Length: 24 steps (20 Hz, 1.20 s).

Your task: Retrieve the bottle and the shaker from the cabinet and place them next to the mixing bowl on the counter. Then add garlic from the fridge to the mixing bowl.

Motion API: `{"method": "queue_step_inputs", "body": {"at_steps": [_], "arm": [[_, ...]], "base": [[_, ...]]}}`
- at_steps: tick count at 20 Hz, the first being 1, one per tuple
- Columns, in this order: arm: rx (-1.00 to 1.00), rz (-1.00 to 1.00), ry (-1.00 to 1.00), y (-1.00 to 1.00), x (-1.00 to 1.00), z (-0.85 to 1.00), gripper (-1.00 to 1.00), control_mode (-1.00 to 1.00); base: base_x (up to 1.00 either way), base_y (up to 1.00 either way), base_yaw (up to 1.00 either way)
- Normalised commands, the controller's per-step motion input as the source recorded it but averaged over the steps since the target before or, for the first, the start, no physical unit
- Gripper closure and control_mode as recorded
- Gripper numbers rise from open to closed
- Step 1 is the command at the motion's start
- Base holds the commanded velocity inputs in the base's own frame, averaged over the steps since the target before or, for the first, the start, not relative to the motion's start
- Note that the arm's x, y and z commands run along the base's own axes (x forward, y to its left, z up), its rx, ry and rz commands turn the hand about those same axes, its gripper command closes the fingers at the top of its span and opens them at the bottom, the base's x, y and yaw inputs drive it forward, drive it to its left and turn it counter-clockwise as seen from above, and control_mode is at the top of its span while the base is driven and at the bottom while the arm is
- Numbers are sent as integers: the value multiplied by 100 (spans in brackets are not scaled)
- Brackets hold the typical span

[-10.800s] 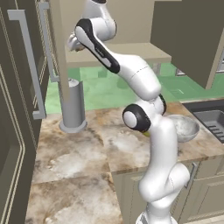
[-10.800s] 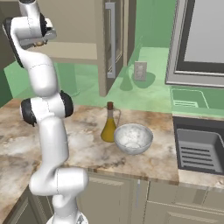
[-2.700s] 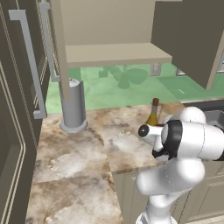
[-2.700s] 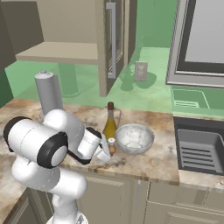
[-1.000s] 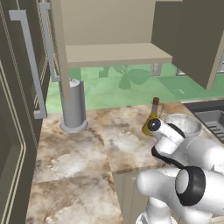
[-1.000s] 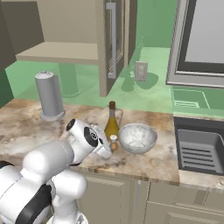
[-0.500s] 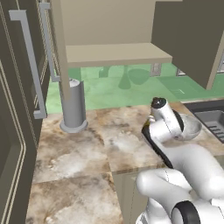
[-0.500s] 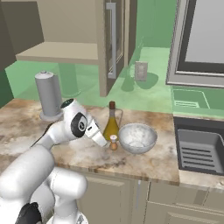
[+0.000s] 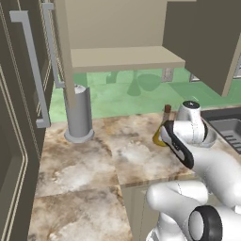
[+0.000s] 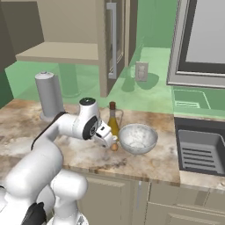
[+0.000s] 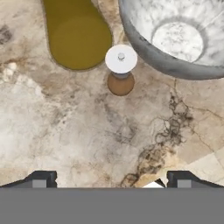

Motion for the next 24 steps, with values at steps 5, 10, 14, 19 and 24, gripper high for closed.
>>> {"method": "queue_step_inputs", "body": {"at_steps": [5, 10, 14, 19, 24], "arm": [[-12, 18, 9, 74, 0, 14, -100, -100], [-3, 12, 16, 51, 0, 49, -100, -100], [3, 3, -4, 0, -33, 2, -100, -100], [0, 1, -5, 0, -41, 0, -100, -100], [0, 0, 0, 0, -26, 0, -100, -100]], "base": [[0, 0, 0], [0, 0, 0], [0, 0, 0], [0, 0, 0], [0, 0, 0]]}}
